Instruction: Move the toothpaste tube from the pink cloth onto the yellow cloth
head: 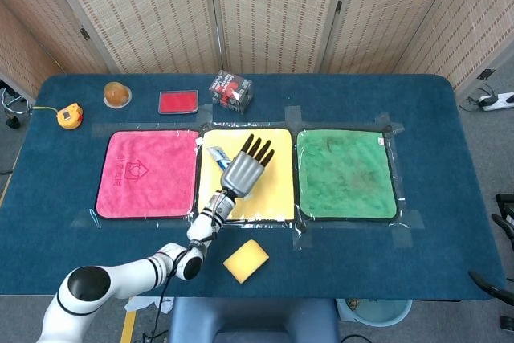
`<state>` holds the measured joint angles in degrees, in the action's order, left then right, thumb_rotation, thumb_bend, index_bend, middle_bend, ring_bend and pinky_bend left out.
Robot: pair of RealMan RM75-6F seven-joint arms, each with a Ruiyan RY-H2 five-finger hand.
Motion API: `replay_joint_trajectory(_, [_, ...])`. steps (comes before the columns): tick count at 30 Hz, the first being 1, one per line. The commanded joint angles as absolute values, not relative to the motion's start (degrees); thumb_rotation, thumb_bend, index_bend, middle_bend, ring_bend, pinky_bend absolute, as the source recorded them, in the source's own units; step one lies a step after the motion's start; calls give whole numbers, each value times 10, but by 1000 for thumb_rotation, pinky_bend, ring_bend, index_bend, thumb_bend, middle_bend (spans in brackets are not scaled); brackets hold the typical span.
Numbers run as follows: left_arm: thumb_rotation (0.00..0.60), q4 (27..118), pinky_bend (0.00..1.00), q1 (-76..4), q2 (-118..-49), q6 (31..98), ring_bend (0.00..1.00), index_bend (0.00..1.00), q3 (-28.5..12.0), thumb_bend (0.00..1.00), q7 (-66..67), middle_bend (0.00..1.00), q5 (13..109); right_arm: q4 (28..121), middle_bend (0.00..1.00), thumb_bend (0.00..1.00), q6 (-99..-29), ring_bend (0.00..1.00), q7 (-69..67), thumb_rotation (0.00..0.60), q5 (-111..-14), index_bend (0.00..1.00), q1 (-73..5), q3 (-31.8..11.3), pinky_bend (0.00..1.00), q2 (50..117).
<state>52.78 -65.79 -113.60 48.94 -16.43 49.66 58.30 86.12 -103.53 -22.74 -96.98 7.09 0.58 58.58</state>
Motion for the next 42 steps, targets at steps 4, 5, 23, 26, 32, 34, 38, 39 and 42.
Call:
replay_joint_trajectory(4, [600,574,5,-649,-1100,514,0,0,-180,368,472,25,585,859,61,151,-1037,76,-230,600,-973,98,71,6,0,587])
replay_joint_trajectory(5, [600,584,5,-646,-1092,519,0,0,-182,368,468,25,585,858,61,151,-1038,76,-230,600,-974,98,71,6,0,587])
replay_joint_trajectory(23, [600,821,5,-506,-875,625,0,0,-177,374,353,25,582,869,61,150,-1006,76,-215,600,-991,98,46,8,0,579])
replay_joint_trajectory(26, [600,859,5,-473,-835,638,0,8,-168,375,326,25,577,870,61,151,-995,78,-215,600,-990,98,39,7,0,577])
replay_joint_trajectory(32, [600,911,5,-409,-762,675,0,39,-146,376,288,25,579,874,61,151,-975,76,-209,600,-990,98,24,6,0,576])
replay_joint_trajectory(34, [600,920,5,-386,-745,690,0,49,-139,376,270,25,581,876,61,151,-968,75,-207,600,-987,98,20,5,0,575])
replay_joint_trajectory(38, [600,934,5,-344,-715,714,0,60,-127,379,231,26,581,880,61,151,-952,74,-202,600,-981,98,13,5,0,573])
replay_joint_trajectory(39, [600,935,5,-335,-710,721,0,64,-123,381,224,27,585,882,61,151,-948,74,-200,600,-978,98,11,5,0,572])
replay_joint_trajectory(42, [600,947,6,-303,-692,745,0,70,-110,383,201,29,598,888,61,151,-933,74,-193,600,-972,98,5,6,0,569])
